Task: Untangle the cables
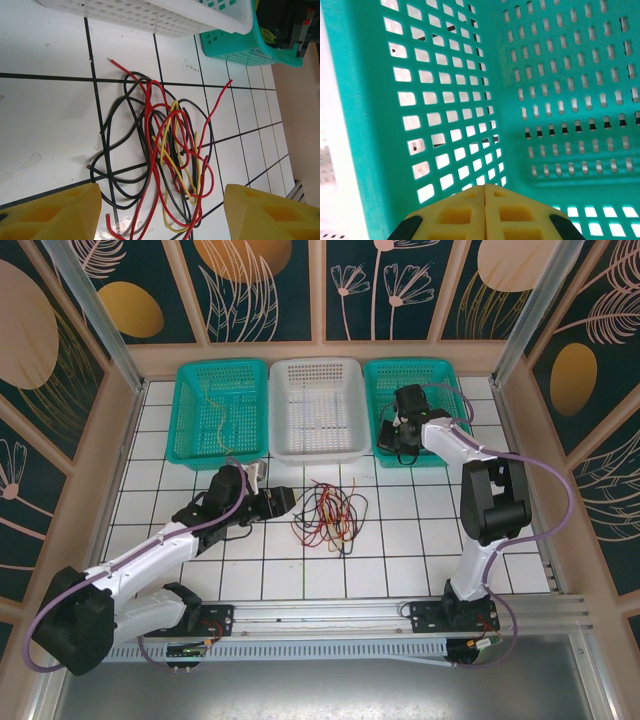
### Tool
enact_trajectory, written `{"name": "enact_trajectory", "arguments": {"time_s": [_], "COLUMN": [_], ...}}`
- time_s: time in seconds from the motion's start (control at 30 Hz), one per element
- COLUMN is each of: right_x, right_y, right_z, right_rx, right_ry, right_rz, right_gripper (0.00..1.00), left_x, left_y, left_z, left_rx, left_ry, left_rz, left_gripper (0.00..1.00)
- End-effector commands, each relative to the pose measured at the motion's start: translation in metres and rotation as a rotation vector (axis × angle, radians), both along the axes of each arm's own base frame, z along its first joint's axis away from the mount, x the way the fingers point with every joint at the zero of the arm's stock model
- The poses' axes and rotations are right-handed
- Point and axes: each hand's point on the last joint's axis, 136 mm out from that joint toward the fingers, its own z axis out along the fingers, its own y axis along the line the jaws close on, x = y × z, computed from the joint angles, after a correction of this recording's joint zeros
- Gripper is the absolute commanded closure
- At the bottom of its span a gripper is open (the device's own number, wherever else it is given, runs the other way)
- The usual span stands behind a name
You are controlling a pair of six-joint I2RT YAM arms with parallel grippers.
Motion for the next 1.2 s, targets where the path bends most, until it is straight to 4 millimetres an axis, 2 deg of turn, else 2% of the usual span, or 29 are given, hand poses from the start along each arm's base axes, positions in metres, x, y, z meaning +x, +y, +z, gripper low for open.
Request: {"name": "enact_trajectory", "arguments": {"time_s": [0.0, 0.1, 0.2, 0.3, 0.4, 0.57, 0.67, 0.8, 1.17], "right_x": [0.008, 0.006, -0.01, -0.043, -0.087, -0.155, -0.177, -0.18, -0.141], "right_y": [-0.004, -0.016, -0.026, -0.01, 0.018, 0.072, 0.087, 0.089, 0.098], "right_z": [0.029, 0.058, 0.08, 0.095, 0.089, 0.061, 0.042, 0.016, -0.012], "right_rx": [-0.046, -0.078, -0.131, -0.144, -0.107, 0.024, 0.046, 0.031, 0.047], "right_ry": [-0.08, -0.154, -0.208, -0.251, -0.244, -0.165, -0.125, -0.074, -0.051], "right_rz": [-0.016, -0.057, -0.088, -0.039, 0.029, 0.122, 0.126, 0.106, 0.066], "right_gripper": [0.89, 0.77, 0.61, 0.51, 0.46, 0.45, 0.45, 0.47, 0.65], "left_x": [-0.008, -0.01, -0.014, -0.015, -0.012, -0.007, -0.005, 0.002, 0.02], "left_y": [-0.001, -0.002, -0.002, -0.003, -0.004, -0.008, -0.008, -0.003, 0.019], "left_z": [-0.013, -0.02, -0.038, -0.048, -0.047, -0.047, -0.044, -0.03, 0.049], "left_rx": [0.019, 0.025, 0.051, 0.06, 0.058, 0.064, 0.063, 0.085, 0.025], "left_ry": [0.033, 0.054, 0.107, 0.137, 0.128, 0.132, 0.118, 0.064, -0.182], "left_rz": [-0.026, -0.037, -0.047, -0.053, -0.052, -0.056, -0.053, -0.029, 0.12], "left_gripper": [0.34, 0.33, 0.34, 0.36, 0.35, 0.37, 0.37, 0.37, 0.31]}}
